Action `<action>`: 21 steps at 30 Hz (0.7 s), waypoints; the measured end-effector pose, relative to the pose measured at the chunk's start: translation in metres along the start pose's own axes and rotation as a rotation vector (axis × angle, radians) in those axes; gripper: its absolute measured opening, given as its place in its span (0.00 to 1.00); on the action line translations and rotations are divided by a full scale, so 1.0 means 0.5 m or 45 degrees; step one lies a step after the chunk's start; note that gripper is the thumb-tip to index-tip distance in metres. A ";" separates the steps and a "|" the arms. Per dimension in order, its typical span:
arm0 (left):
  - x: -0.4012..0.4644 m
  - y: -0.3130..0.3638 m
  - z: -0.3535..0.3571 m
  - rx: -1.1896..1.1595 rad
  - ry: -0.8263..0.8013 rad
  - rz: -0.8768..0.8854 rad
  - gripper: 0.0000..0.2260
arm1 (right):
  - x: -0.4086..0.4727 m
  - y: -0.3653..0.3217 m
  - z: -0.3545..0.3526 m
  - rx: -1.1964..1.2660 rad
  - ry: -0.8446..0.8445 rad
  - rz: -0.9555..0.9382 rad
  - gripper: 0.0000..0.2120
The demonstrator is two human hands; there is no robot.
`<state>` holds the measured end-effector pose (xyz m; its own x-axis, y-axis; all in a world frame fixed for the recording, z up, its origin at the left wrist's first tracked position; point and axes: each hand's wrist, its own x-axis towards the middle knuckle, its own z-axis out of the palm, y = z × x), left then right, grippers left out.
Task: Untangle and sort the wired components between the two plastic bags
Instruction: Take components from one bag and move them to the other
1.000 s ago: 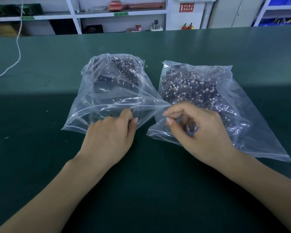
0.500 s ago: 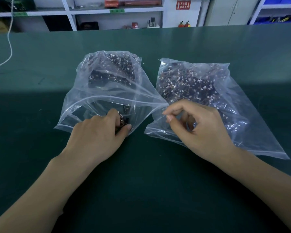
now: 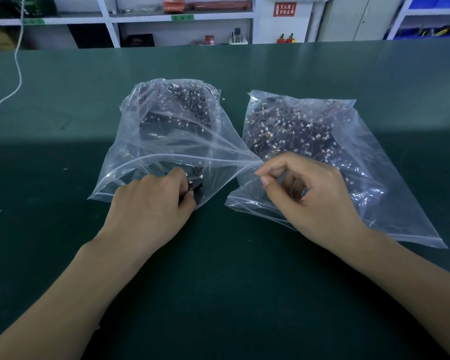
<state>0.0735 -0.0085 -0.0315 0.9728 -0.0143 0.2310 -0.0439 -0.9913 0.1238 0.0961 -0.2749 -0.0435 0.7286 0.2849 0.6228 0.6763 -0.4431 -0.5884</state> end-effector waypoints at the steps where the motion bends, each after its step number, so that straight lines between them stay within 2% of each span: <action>1: 0.000 0.000 0.000 -0.001 0.027 0.005 0.08 | 0.001 0.000 0.000 -0.002 0.003 -0.005 0.06; 11: 0.001 0.007 0.002 -0.159 0.306 0.127 0.09 | -0.001 -0.002 0.001 -0.004 -0.004 -0.036 0.06; 15: 0.002 0.006 -0.002 -0.264 0.391 0.263 0.04 | -0.001 -0.004 0.003 -0.002 0.000 -0.054 0.06; 19: 0.003 0.011 -0.002 -0.377 0.408 0.417 0.10 | -0.003 -0.006 0.005 0.000 -0.006 -0.044 0.07; 21: 0.004 0.012 0.000 -0.394 0.423 0.446 0.09 | -0.004 -0.005 0.005 0.009 -0.017 -0.021 0.07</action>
<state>0.0750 -0.0147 -0.0304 0.7664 -0.2438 0.5942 -0.4644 -0.8495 0.2504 0.0932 -0.2723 -0.0443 0.7186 0.3039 0.6256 0.6892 -0.4319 -0.5818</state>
